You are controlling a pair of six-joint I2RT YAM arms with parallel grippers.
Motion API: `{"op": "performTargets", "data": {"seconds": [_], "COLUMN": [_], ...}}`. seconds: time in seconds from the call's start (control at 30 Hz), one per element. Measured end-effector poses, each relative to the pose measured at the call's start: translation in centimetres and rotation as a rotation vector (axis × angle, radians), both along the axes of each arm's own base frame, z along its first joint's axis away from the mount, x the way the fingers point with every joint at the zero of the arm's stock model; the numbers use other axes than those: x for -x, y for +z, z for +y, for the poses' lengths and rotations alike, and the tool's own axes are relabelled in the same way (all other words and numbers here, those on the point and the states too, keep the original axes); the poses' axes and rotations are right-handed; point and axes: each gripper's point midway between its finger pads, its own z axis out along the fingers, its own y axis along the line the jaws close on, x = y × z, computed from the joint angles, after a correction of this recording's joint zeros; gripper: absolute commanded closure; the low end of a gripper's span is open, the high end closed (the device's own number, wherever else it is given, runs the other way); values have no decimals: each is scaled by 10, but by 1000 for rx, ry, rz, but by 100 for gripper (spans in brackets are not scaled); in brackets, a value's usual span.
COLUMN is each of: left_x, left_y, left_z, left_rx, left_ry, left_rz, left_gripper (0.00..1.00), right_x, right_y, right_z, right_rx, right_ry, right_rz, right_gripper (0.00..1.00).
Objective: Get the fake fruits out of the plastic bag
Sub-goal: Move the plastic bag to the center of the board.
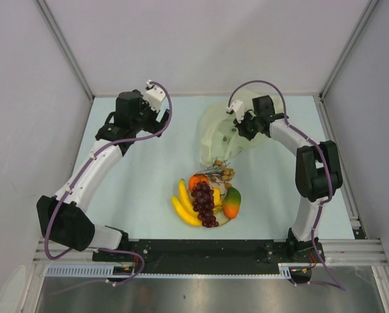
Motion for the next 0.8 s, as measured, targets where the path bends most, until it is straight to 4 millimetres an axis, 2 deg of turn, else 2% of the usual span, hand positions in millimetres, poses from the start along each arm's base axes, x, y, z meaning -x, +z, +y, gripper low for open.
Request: {"op": "performTargets", "data": {"seconds": [0.1,0.2,0.3,0.43,0.5,0.6,0.63,0.73,0.8], "left_x": [-3,-7,-10,-10,-4,11,19,37,48], "left_y": [-1,-10,-22,-34,-37,-44,-49,-70,-88], "left_z": [-2,-6,-10,-17,-26,-45,-52,-67,-75], "left_rx": [20,47,64,86,111,156,175,217,232], "left_ry": [2,11,12,-5,-60,-178,-219,-313,-358], "left_rz": [-8,8,41,81,110,169,198,295,372], "left_gripper": [0,0,0,0,0,5,9,19,20], "right_x": [-19,-27,-28,-19,-12,-1,2,8,11], "right_y": [13,15,14,13,12,10,9,8,8], "right_z": [-12,-26,-36,-27,-20,-12,-9,-5,-2], "right_rx": [-68,-116,-153,-197,-217,-234,-238,-246,-249], "right_ry": [-106,-199,-247,-216,-195,-172,-166,-159,-154], "right_rz": [-20,1,32,78,109,155,168,192,206], "right_gripper": [93,92,88,84,84,83,82,82,82]}}
